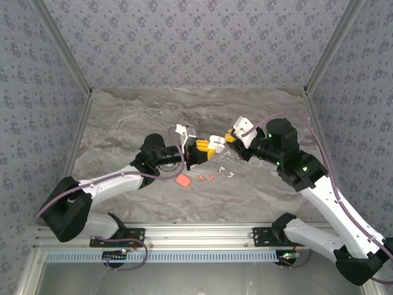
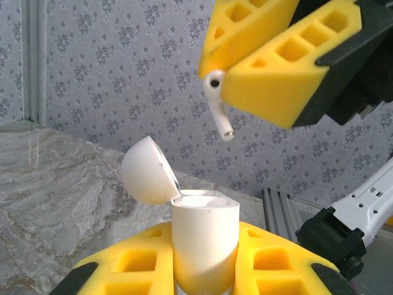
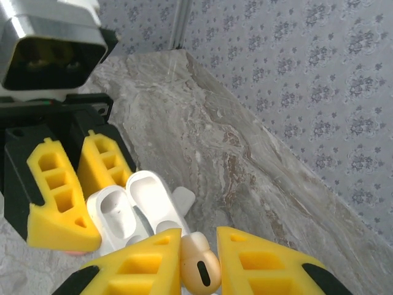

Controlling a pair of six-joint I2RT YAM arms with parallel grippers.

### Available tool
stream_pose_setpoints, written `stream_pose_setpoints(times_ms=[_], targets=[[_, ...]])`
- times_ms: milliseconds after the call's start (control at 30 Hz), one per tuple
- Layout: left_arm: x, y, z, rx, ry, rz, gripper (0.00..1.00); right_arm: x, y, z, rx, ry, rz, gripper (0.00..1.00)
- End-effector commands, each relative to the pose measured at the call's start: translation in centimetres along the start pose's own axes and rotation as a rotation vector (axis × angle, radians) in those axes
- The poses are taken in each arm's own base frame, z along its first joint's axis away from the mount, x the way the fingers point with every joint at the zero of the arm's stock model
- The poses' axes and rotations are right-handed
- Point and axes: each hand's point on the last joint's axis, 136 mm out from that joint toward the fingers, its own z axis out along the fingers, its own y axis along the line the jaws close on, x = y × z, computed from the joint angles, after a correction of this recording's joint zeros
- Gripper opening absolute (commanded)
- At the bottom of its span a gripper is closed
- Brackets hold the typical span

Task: Insert the wireless bluetooth earbuds into the charging case

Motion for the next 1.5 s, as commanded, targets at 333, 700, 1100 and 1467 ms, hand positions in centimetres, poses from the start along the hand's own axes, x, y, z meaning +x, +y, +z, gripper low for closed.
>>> stream_pose_setpoints(times_ms=[333, 700, 1100, 1467], targets=[[-2.3, -1.3, 0.4, 0.048, -0.052, 0.049, 0.0, 1.1, 0.7, 1.4, -0.025, 0.075, -0.069, 0.22], [-2.2, -1.2, 0.4, 0.048, -0.051, 0.055, 0.0, 1.8, 2.0, 1.8, -0.101, 0.099, -0.065, 0.22], [-2.1, -1.3, 0.3, 0.048, -0.055, 0.054, 0.0, 0.6, 3.3, 1.6, -0.248, 0.062, 0.08, 0.33], [-2.1, -0.9, -0.1, 0.014, -0.073, 0.065, 0.0, -4.2, -0.9, -1.4, -0.182, -0.089, 0.297, 0.61]])
